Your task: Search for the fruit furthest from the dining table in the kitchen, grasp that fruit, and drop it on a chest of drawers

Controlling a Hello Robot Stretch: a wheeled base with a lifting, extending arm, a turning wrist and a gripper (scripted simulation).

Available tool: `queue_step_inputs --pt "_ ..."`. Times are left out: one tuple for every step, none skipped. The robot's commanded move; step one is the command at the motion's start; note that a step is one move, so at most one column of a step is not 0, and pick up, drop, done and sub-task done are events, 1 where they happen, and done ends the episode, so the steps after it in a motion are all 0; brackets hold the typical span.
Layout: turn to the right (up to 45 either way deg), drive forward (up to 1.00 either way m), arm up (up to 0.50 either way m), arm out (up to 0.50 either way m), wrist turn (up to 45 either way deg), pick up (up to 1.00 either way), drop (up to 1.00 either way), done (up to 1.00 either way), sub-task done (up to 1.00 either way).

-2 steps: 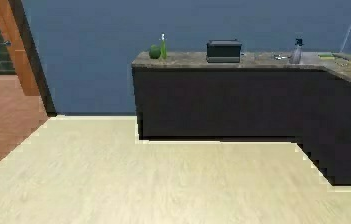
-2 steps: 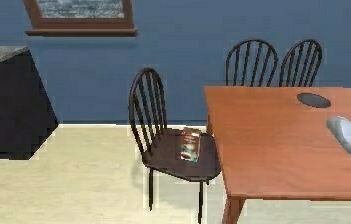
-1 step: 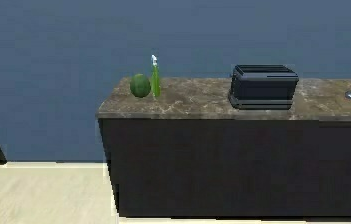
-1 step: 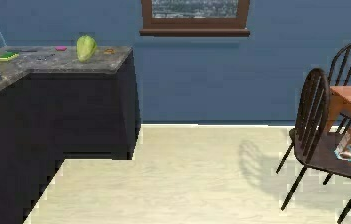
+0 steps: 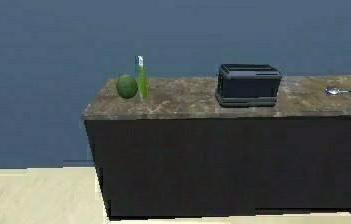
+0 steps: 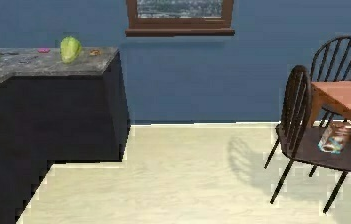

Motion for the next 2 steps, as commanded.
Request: queue_step_inputs --pt "0.0 0.35 0.0 0.0 0.0 0.0 0.0 0.0 0.0" --pt "-45.0 0.0 0.0 0.0 0.0 0.0 0.0 0.0 0.0"
